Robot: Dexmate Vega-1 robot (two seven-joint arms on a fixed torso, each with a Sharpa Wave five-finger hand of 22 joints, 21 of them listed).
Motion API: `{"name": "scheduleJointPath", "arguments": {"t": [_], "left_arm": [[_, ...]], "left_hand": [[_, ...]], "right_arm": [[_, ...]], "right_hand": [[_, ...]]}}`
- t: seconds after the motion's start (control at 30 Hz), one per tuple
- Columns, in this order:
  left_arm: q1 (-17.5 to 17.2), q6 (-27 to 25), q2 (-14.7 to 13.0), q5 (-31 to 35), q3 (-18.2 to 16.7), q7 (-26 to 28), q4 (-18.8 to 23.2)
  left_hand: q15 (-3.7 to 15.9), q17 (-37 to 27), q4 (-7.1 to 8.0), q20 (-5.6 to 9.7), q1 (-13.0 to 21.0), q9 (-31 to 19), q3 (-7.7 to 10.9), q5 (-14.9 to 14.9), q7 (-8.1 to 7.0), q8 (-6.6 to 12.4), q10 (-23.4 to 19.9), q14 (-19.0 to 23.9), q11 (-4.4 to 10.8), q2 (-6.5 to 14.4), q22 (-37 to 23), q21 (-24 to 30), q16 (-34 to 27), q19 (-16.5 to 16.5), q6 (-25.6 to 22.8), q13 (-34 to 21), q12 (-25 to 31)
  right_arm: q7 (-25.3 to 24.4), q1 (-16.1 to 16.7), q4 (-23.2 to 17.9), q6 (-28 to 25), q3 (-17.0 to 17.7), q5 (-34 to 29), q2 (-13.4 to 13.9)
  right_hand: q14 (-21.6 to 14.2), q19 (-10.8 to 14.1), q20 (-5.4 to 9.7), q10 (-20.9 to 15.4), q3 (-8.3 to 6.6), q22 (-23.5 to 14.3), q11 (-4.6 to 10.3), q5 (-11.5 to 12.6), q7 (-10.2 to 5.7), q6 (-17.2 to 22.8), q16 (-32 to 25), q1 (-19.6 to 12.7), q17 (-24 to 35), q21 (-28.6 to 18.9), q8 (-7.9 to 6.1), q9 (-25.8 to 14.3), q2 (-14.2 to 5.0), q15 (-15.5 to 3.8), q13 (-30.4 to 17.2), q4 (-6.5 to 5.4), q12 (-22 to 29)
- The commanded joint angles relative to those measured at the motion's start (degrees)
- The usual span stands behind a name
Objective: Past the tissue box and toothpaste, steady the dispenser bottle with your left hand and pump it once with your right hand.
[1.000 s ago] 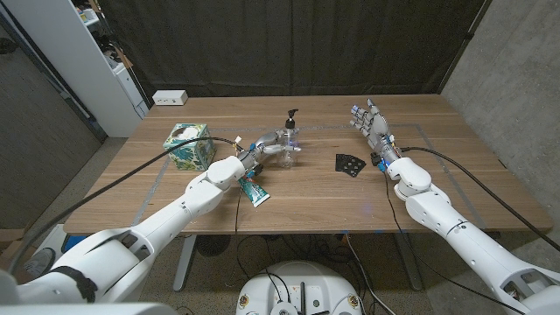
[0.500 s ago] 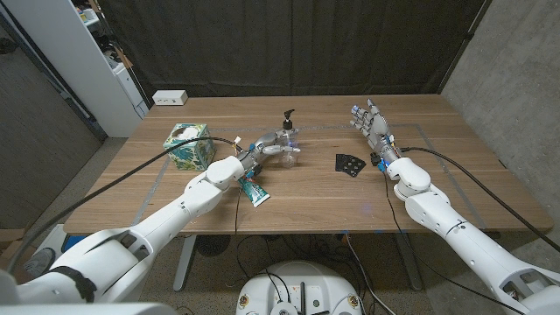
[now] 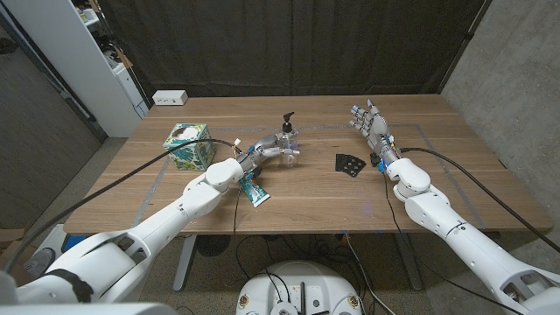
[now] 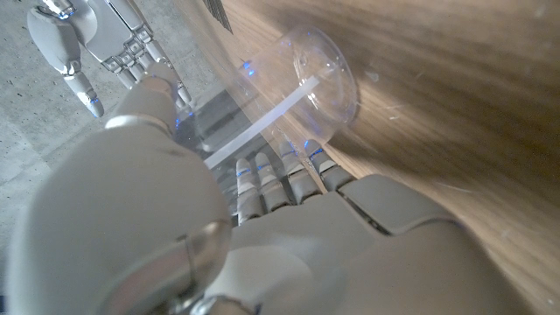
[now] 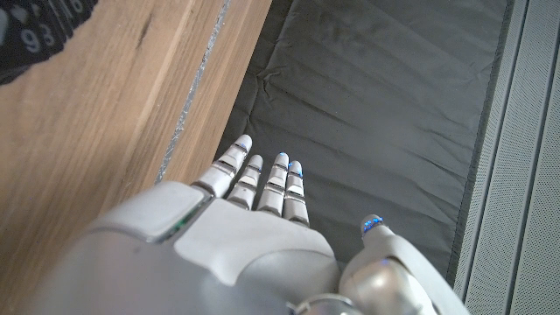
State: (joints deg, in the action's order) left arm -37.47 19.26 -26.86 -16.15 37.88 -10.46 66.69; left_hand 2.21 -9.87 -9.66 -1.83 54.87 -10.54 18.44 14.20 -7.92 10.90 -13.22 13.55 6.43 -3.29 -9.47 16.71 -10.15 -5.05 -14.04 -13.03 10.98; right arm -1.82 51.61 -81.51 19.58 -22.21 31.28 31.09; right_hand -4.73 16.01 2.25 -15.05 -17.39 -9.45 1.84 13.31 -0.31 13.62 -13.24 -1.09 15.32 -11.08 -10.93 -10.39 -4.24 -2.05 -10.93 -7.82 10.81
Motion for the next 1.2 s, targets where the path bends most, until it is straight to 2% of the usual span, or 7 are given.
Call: {"name": "scheduleJointPath", "arguments": {"t": [0.03,0.27,0.47,0.63,0.7,1.1,1.2], "left_arm": [[-0.56,0.04,-0.74,0.06,-0.41,0.26,1.12],[-0.96,-0.3,-1.35,-0.14,-0.66,0.16,1.87],[-1.1,-0.91,-1.93,-0.54,-0.72,-0.67,2.45],[-1.35,-1.23,-2.2,-1.01,-0.85,-1.09,2.75],[-1.4,-1.37,-2.33,-1.09,-0.83,-1.3,2.84],[-2.54,-2.01,-3.8,-2.33,-1.67,-2.02,4.76],[-2.83,-2.47,-4.52,-2.86,-2.0,-2.53,5.76]], "left_hand": [[5.09,-0.05,0.11,0.06,0.29,-0.14,-0.05,0.3,0.48,-0.49,0.89,-1.4,-0.05,-0.28,-0.19,-0.75,0.23,-0.36,1.27,0.09,-0.25],[4.35,-0.05,0.1,0.16,0.06,-0.13,-0.25,0.29,1.23,-0.66,2.65,-2.67,-1.14,-0.8,-0.19,-1.63,0.17,-0.6,2.9,0.42,-0.29],[3.25,-0.05,0.14,0.31,-0.17,-0.08,-0.37,0.21,2.08,-0.98,4.77,-5.17,-2.42,-1.25,-0.21,-2.9,0.31,-0.69,6.35,0.83,-0.26],[2.88,-0.04,0.16,0.45,-0.27,-0.05,-0.4,0.15,2.37,-1.02,5.66,-5.94,-2.68,-1.38,-0.21,-3.32,0.31,-0.75,7.68,0.96,-0.31],[2.59,-0.03,0.17,0.49,-0.32,-0.03,-0.41,0.08,2.51,-1.06,6.5,-6.49,-1.81,-1.48,-0.22,-3.66,0.28,-0.8,8.84,1.07,-0.36],[0.36,-0.02,0.25,0.81,-0.96,0.11,-0.52,-0.49,3.6,-0.86,11.88,-11.31,-4.77,-2.11,-0.25,-5.59,0.53,0.51,14.03,1.6,-0.61],[-0.9,-0.01,0.56,1.18,-1.92,0.16,-0.71,-0.8,4.59,-0.74,13.87,-13.7,-5.8,-2.29,-0.25,-6.11,0.68,1.61,15.01,1.79,-0.66]], "right_arm": [[-0.34,0.39,-0.77,-0.17,0.04,-0.23,0.29],[-0.27,0.26,-0.79,-0.27,-0.11,-0.35,0.25],[-0.33,0.08,-0.73,-0.34,-0.28,-0.56,0.13],[-0.45,0.02,-0.9,-0.51,-0.4,-0.79,0.18],[-0.44,0.02,-0.95,-0.55,-0.43,-0.81,0.19],[-0.88,0.05,-1.28,-0.92,-0.67,-1.08,0.01],[-0.8,0.01,-1.06,-0.84,-0.68,-0.95,-0.13]], "right_hand": [[-0.63,0.27,0.86,-0.61,-0.48,-0.16,-0.04,0.3,-0.12,0.07,-0.1,-0.47,0.09,0.21,-0.37,-0.07,-2.3,0.12,-0.02,0.05,0.38],[-0.62,0.27,0.78,-0.62,-0.53,-0.16,-0.05,0.29,-0.15,0.12,-0.08,-0.48,0.11,0.22,-0.38,-0.07,-2.31,0.05,-0.03,0.06,0.38],[-0.64,0.29,0.75,-0.56,-0.54,-0.16,-0.14,0.28,-0.13,0.16,-0.08,-0.47,0.14,0.22,-0.38,-0.07,-2.28,0.07,-0.03,0.07,0.36],[-0.66,0.27,0.72,-0.54,-0.6,-0.16,-0.19,0.29,-0.16,0.19,-0.08,-0.49,0.16,0.23,-0.38,-0.07,-2.33,0.16,-0.03,0.08,0.35],[-0.63,0.28,0.73,-0.53,-0.62,-0.16,-0.08,0.29,-0.16,0.19,-0.06,-0.51,0.16,0.23,-0.37,-0.07,-2.33,0.17,-0.03,0.09,0.34],[-0.54,0.27,0.68,-0.5,-0.65,-0.17,-0.09,0.26,-0.22,0.15,-0.02,-0.5,0.22,0.24,-0.34,-0.07,-2.29,0.08,-0.03,0.12,0.32],[-0.52,0.22,0.65,-0.47,-0.68,-0.17,-0.22,0.26,-0.21,0.11,-0.01,-0.52,0.23,0.26,-0.31,-0.07,-2.26,0.15,-0.03,0.14,0.32]]}}
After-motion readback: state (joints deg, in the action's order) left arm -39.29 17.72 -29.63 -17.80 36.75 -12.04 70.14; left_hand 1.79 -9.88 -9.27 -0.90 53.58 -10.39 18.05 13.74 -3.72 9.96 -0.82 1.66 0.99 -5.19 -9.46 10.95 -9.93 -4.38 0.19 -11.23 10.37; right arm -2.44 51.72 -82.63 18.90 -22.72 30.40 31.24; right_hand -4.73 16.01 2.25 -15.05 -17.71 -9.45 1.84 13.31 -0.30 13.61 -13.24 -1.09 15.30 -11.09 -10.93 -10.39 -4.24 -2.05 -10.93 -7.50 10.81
